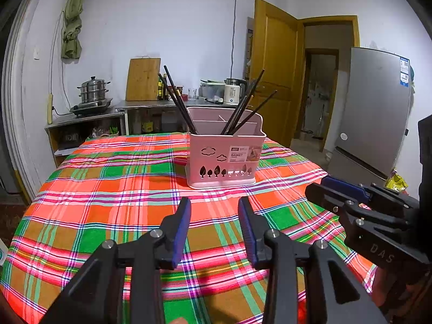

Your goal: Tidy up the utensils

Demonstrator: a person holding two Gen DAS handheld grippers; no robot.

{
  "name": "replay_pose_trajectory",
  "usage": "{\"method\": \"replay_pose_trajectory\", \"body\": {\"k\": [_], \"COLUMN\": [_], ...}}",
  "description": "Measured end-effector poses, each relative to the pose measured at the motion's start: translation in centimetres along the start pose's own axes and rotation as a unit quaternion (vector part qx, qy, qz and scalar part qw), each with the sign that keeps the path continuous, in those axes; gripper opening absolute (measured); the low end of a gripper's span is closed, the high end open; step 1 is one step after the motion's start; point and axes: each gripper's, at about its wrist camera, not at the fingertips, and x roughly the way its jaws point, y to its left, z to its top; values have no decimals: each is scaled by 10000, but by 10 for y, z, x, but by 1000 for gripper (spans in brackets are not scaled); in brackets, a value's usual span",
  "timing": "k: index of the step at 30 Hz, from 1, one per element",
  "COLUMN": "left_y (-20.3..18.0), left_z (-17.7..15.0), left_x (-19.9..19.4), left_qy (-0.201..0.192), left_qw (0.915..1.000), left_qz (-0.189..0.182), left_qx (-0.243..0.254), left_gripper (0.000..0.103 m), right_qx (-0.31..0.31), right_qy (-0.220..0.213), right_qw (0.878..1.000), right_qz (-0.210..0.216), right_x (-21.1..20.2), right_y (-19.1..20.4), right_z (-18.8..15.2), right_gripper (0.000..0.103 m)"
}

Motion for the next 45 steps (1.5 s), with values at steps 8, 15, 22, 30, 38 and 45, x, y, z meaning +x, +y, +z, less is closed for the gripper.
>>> {"method": "replay_pose_trajectory", "body": {"k": [8, 15, 22, 30, 38, 45], "left_y": [-1, -2, -3, -3, -3, -3], "left_z": [0, 1, 1, 1, 1, 1], "left_x": [0, -1, -2, -2, -3, -3], "left_qy": [-9, -24, -31, -31, -28, -18], "left_qw": [10000, 10000, 10000, 10000, 10000, 10000], "left_qz": [31, 46, 60, 65, 76, 88], "left_qx": [17, 35, 43, 43, 34, 37], "left_gripper": [40, 41, 41, 43, 44, 45], "right_qx": [1, -4, -7, -2, -2, -1], "right_qy": [13, 14, 8, 14, 14, 18], "right_qw": [10000, 10000, 10000, 10000, 10000, 10000], "right_qz": [-4, -3, -18, -18, -15, -20], "right_x": [0, 0, 0, 0, 0, 0], "right_y": [1, 1, 1, 2, 2, 2], "right_z": [0, 1, 1, 1, 1, 1], "right_gripper": [31, 31, 31, 31, 31, 31]}}
